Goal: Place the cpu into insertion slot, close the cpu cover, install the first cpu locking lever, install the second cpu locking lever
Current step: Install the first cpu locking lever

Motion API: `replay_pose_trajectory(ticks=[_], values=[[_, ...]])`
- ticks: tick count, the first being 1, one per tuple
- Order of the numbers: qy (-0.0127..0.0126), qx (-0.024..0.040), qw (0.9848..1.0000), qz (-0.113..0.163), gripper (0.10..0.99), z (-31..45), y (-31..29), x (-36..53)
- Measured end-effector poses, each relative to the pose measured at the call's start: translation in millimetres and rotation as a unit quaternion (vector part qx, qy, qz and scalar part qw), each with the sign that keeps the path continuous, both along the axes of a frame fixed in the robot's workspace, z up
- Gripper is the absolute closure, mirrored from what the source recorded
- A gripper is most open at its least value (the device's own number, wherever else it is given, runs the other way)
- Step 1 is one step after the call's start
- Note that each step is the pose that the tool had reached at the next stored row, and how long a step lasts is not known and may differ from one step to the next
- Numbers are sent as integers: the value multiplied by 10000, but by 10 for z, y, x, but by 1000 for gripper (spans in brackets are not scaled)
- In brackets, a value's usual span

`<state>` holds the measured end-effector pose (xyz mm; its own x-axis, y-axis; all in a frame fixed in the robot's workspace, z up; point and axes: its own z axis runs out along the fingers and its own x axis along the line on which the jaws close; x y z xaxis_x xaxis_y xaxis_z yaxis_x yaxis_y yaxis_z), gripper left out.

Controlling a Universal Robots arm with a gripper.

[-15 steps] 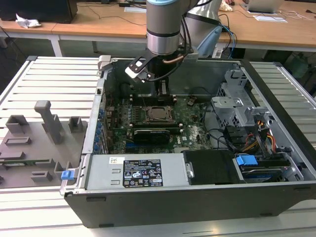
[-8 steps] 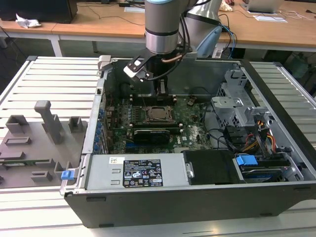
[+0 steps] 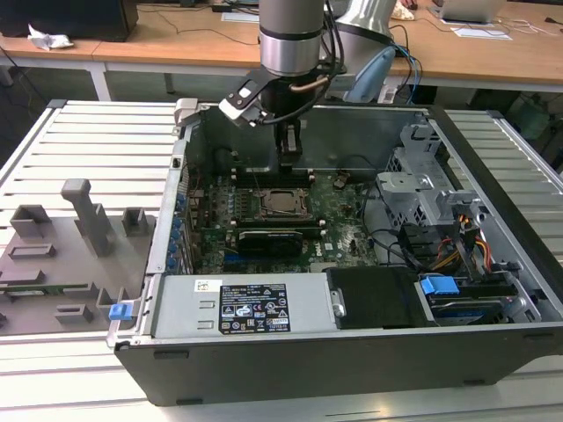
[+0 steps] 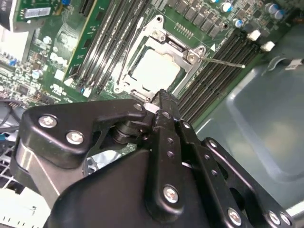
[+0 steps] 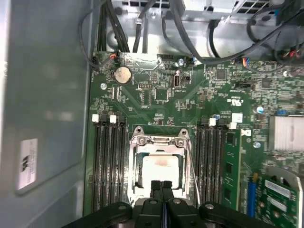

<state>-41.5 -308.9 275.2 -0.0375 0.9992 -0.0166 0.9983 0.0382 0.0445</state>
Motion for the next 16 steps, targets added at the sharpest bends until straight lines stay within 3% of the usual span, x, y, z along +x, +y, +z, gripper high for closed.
replay_pose_trajectory(ticks=[1, 5, 8, 13, 14, 16], values=[[22, 1, 9999, 102, 980, 0, 1, 0], [40, 0, 9987, 499, 980, -2, 0, 0], [49, -2, 9968, 794, 980, -8, 0, 0], [55, -4, 9903, 1390, 980, -11, 0, 0], [54, -4, 9879, 1552, 980, -11, 0, 0], [54, -6, 9846, 1748, 980, -11, 0, 0]])
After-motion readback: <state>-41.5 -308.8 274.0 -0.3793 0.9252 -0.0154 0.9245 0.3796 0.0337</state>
